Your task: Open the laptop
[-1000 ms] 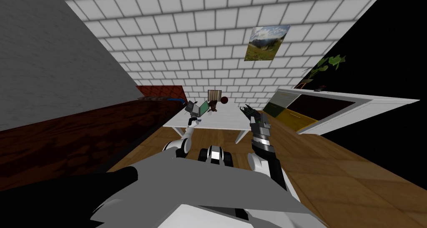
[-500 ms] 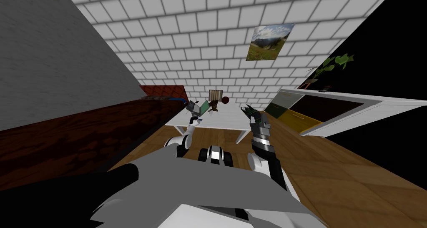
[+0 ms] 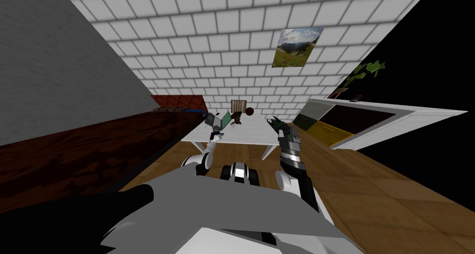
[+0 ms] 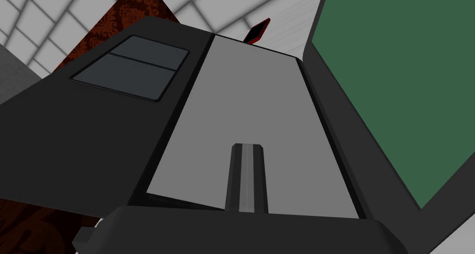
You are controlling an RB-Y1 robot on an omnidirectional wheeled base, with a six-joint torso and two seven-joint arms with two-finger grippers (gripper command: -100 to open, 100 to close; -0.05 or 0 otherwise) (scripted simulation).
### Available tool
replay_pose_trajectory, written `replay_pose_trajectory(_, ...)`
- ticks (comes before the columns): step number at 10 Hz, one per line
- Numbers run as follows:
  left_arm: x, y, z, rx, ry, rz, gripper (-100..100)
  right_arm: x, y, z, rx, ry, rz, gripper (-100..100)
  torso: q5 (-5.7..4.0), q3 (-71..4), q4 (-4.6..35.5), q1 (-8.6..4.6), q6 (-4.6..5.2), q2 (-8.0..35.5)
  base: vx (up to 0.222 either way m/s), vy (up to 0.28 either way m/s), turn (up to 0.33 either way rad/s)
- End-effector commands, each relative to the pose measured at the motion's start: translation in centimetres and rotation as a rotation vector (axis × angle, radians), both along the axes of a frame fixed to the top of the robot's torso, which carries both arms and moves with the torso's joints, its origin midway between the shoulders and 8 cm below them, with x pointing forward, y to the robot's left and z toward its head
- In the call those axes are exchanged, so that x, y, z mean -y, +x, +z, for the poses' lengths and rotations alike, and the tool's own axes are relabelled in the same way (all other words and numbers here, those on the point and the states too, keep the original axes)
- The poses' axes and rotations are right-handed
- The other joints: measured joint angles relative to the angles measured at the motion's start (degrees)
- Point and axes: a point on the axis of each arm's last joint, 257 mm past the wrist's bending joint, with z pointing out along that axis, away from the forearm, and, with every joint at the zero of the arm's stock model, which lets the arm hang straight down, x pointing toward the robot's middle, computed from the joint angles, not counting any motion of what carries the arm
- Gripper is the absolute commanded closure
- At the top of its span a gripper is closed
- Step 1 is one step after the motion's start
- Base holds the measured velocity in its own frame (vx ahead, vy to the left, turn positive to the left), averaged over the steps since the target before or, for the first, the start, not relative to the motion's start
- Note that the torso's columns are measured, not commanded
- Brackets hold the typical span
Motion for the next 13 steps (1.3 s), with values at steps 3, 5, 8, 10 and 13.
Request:
replay_pose_trajectory(3, -1.4, -1.8, -0.5, 0.000, -0.008, 0.024, 100, 0.0, 0.0, 0.0, 0.000, 0.000, 0.000, 0, -0.01, -0.1, -0.1, -0.05, -0.02, -0.1, 0.025, -0.007, -0.074)
replay_pose_trajectory(5, -2.1, -3.2, -1.7, -0.020, -0.025, 0.038, 100, 0.0, 0.0, 0.0, 0.000, 0.000, 0.000, 0, -0.01, 0.0, 0.0, -0.02, -0.01, 0.0, 0.014, -0.008, -0.071)
replay_pose_trajectory(8, -3.6, -5.5, -2.9, -0.035, -0.032, 0.064, 100, 0.0, 0.0, 0.0, 0.000, 0.000, 0.000, 0, 0.00, -0.1, -0.1, -0.04, 0.02, -0.2, 0.040, -0.013, -0.104)
replay_pose_trajectory(10, -4.2, -5.3, -0.6, 0.011, -0.014, 0.071, 100, 0.0, 0.0, 0.0, 0.000, 0.000, 0.000, 0, 0.00, 0.0, 0.0, 0.01, -0.02, 0.0, 0.008, -0.003, 0.022)
replay_pose_trajectory(13, -5.3, -7.4, -1.7, -0.006, -0.022, 0.091, 100, 0.0, 0.0, 0.0, 0.000, 0.000, 0.000, 0, -0.01, -0.1, 0.0, -0.03, -0.02, -0.1, 0.021, -0.005, -0.076)
